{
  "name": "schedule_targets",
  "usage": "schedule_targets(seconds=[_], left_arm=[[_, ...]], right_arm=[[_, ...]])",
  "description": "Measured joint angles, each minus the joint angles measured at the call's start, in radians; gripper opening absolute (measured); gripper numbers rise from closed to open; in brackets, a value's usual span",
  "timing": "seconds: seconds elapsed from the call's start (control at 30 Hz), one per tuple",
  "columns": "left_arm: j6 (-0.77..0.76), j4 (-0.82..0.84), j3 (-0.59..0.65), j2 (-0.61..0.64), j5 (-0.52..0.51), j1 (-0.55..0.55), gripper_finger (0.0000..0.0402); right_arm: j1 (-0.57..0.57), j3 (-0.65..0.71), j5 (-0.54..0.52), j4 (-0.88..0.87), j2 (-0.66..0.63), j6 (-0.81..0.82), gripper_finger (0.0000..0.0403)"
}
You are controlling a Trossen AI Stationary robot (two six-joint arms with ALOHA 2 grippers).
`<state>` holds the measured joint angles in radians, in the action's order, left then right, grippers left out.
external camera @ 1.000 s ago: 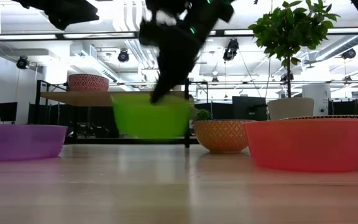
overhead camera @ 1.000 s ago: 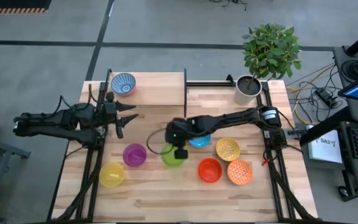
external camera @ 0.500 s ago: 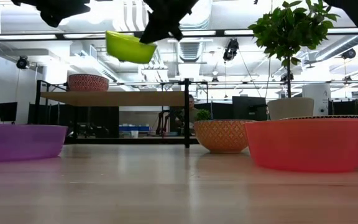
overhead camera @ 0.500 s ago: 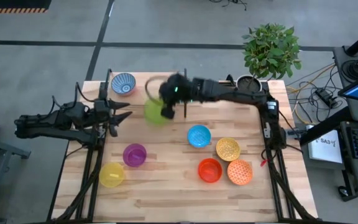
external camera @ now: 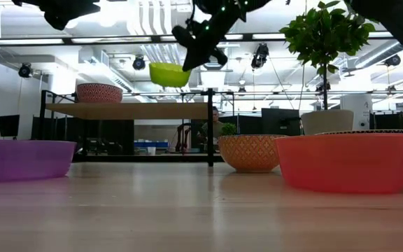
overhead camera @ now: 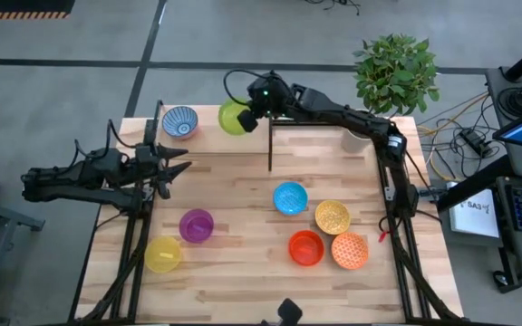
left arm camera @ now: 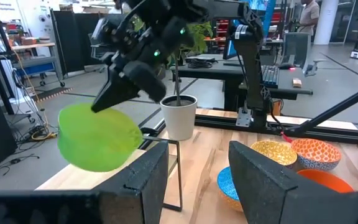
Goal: Place and stack bowls onto a shelf
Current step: Put the green bowl on the shelf
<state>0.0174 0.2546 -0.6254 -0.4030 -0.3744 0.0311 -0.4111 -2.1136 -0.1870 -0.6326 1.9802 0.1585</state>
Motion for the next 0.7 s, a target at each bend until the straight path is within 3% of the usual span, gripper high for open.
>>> schedule_targets(seconds=[0.7], left_arm=[[0.004, 0.002, 0.000, -0.001, 0.000, 0.000, 0.0152]], right_arm=[[-0.007, 0.000, 0.003, 0.017, 0.076, -0.002, 0.0009]])
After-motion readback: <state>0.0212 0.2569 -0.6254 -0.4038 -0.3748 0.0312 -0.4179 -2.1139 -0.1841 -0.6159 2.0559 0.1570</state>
